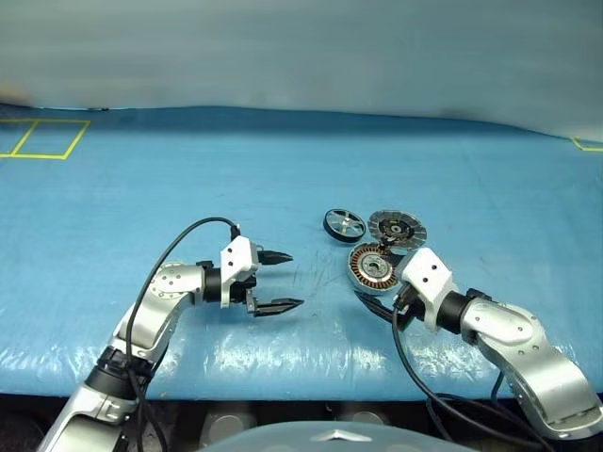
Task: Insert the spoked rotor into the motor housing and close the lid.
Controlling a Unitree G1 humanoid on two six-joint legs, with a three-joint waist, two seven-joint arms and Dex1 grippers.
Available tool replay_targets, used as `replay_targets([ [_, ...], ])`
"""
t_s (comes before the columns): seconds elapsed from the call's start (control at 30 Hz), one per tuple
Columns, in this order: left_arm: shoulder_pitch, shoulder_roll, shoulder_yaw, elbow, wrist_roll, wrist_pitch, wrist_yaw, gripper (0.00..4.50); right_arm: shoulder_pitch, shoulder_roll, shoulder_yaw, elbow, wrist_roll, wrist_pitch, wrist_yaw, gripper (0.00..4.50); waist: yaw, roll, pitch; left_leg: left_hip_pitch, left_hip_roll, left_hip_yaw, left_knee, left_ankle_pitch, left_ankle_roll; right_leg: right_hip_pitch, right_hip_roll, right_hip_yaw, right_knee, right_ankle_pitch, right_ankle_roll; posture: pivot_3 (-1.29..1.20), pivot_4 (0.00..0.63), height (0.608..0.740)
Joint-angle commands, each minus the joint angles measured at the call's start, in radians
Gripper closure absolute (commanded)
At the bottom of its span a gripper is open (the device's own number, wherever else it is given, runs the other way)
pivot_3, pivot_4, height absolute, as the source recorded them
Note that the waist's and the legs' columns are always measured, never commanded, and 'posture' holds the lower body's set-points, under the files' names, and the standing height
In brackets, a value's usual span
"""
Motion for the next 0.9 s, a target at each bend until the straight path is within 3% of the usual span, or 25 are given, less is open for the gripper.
replay_targets([
  [0.03,0.003,-0.007,0.011,-0.008,0.006,-0.025,0.011,0.05,-0.062,-0.043,0.033,0.013,-0.031,0.018,0.036,0.00,0.000,0.000,0.000,0.000,0.000,0.000,0.000,0.000,0.000,0.000,0.000,0.000,0.000,0.000,0.000,0.00,0.150,0.740],
  [0.4,0.055,-0.020,0.016,-0.021,0.010,-0.041,0.049,0.05,-0.167,-0.173,0.112,0.094,-0.087,0.035,0.173,0.00,0.003,-0.001,0.000,0.000,0.000,0.000,0.000,0.000,0.000,0.000,0.000,0.000,0.000,0.000,0.000,0.00,0.150,0.740],
  [0.67,0.087,-0.023,0.015,-0.039,0.009,-0.037,0.065,0.05,-0.197,-0.136,0.126,0.152,-0.088,0.023,0.198,0.00,0.001,-0.001,0.000,0.000,0.000,0.000,0.001,0.000,0.000,0.000,0.000,0.000,0.000,0.000,0.000,0.00,0.150,0.740],
  [0.9,0.080,-0.027,0.017,-0.029,0.016,-0.047,0.077,0.05,-0.222,-0.156,0.209,0.203,-0.183,-0.025,0.228,0.00,0.002,-0.001,0.000,0.000,0.000,0.000,0.001,0.000,0.000,0.000,0.000,0.000,0.000,0.000,0.001,0.00,0.150,0.740],
])
